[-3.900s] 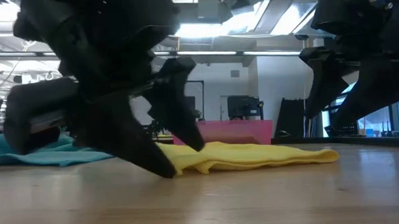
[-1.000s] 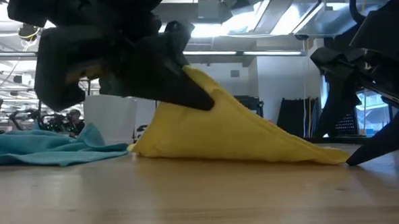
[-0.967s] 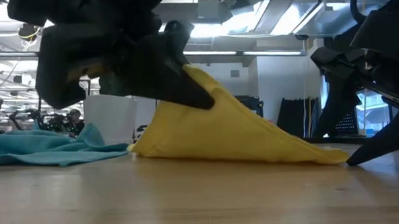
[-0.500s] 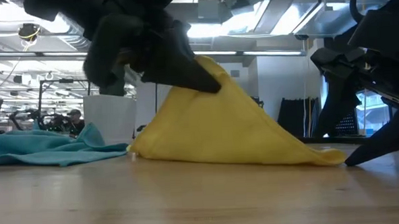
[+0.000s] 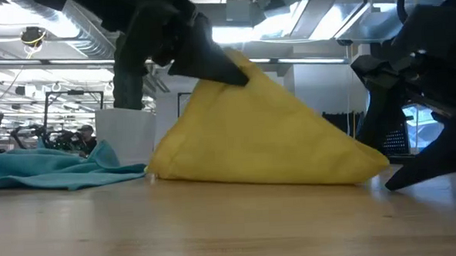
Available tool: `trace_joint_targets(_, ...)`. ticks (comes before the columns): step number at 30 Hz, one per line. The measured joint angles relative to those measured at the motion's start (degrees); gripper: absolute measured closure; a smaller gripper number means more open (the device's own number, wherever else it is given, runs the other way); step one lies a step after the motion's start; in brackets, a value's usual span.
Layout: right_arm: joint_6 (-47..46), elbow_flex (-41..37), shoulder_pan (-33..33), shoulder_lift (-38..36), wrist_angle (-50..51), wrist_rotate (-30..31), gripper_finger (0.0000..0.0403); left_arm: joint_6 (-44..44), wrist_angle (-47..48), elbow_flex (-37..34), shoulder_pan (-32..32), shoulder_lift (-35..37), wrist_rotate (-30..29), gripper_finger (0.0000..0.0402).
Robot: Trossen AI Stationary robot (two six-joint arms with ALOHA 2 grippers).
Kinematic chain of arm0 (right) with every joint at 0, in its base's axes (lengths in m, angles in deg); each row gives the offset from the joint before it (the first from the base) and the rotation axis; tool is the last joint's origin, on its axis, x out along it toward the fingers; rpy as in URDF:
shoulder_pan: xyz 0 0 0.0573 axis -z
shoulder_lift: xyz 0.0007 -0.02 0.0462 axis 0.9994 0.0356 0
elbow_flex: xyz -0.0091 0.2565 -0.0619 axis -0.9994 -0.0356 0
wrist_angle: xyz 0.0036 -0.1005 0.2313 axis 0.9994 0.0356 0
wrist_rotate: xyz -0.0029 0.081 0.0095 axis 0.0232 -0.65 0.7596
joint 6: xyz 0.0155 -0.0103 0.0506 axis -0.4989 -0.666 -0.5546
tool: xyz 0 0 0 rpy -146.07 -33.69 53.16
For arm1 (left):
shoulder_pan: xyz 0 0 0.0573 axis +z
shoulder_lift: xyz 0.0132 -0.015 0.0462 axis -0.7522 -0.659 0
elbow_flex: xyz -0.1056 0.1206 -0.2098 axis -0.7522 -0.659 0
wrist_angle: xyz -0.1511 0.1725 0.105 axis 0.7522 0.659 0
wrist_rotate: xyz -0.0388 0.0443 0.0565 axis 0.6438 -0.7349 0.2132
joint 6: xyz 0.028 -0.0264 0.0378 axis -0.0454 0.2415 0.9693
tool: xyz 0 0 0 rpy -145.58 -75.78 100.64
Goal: Fold microfiber towels
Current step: Fold the yellow microfiber towel
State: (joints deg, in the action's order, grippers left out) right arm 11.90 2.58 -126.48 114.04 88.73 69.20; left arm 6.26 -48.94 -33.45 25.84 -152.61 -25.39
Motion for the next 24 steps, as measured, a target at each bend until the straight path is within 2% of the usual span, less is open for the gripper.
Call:
trace_joint_targets(5,-0.48,0.27,-0.17,3.13,-2.49,4.19,0.0178,-0.28,0.63,-0.02,0.0,0.43,-0.05,0.0401)
trace_joint_targets(10,-0.52,0.24,-0.01,3.64,-4.88,5.13,0.0188,-0.53,1.17,-0.02,0.0,0.43,-0.05,0.0401)
trace_joint_targets(24,-0.37,0.57,-0.03,3.8,-4.83,5.58,0.0306,-1.29,1.66,-0.02,0.0,0.41,-0.03,0.0401)
